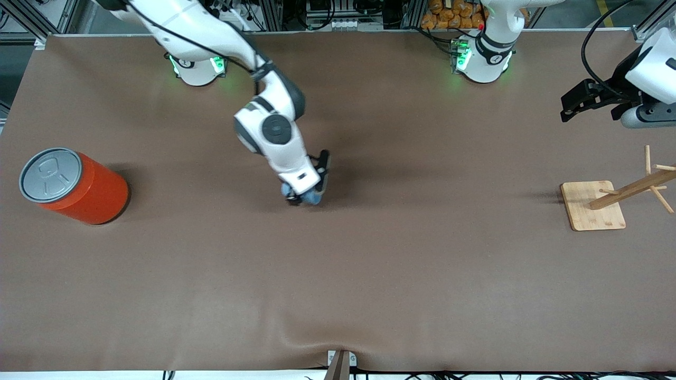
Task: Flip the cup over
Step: 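Carry the cup to mid-table with the right gripper while the left gripper advances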
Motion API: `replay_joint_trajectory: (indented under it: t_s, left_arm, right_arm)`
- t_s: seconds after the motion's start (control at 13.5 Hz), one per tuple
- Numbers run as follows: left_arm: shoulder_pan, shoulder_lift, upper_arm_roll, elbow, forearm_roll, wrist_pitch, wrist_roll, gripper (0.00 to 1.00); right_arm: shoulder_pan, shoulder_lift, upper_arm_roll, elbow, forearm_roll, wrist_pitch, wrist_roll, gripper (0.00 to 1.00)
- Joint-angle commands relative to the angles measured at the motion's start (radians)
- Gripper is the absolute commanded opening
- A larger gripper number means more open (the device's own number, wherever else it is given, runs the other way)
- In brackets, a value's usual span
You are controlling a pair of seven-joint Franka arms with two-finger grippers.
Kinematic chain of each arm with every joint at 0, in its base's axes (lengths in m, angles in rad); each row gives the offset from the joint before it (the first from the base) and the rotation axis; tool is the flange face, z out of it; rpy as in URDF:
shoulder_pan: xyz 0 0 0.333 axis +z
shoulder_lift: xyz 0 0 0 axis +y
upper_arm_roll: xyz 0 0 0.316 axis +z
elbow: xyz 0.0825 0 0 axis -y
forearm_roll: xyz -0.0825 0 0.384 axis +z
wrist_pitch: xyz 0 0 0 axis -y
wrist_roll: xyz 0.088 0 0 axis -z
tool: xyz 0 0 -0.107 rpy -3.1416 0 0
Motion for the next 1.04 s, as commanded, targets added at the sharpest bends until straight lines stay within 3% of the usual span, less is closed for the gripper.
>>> replay_joint_trajectory:
  t_s: [0.0,0.15,0.22,0.37,0.52,0.74,0.96]
  left_arm:
    - [0.004,0.01,-0.003,0.0,-0.019,0.001,-0.02,1.0]
    - [0.016,0.058,-0.001,-0.002,-0.082,0.003,-0.02,1.0]
    - [0.019,0.083,0.002,-0.003,-0.131,0.003,-0.02,1.0]
    - [0.03,0.15,0.005,-0.003,-0.237,0.021,-0.019,1.0]
    - [0.022,0.216,-0.001,-0.006,-0.313,0.021,-0.019,1.0]
    - [0.019,0.261,-0.001,-0.058,-0.436,0.021,-0.014,1.0]
    - [-0.004,0.266,-0.006,-0.088,-0.507,0.021,-0.014,1.0]
  right_arm:
    - [0.073,0.075,-0.025,0.085,-0.064,-0.008,-0.009,0.55]
    - [0.086,0.09,-0.028,0.087,-0.066,-0.008,-0.009,0.58]
    - [0.089,0.095,-0.028,0.087,-0.067,-0.008,-0.009,1.0]
    - [0.086,0.085,-0.031,0.093,-0.073,-0.014,-0.01,1.0]
    - [0.086,0.071,-0.024,0.154,-0.07,-0.12,-0.01,1.0]
    - [0.075,-0.032,-0.017,0.22,-0.044,-0.321,-0.006,1.0]
    - [0.014,-0.129,-0.027,0.229,0.046,-0.415,0.009,1.0]
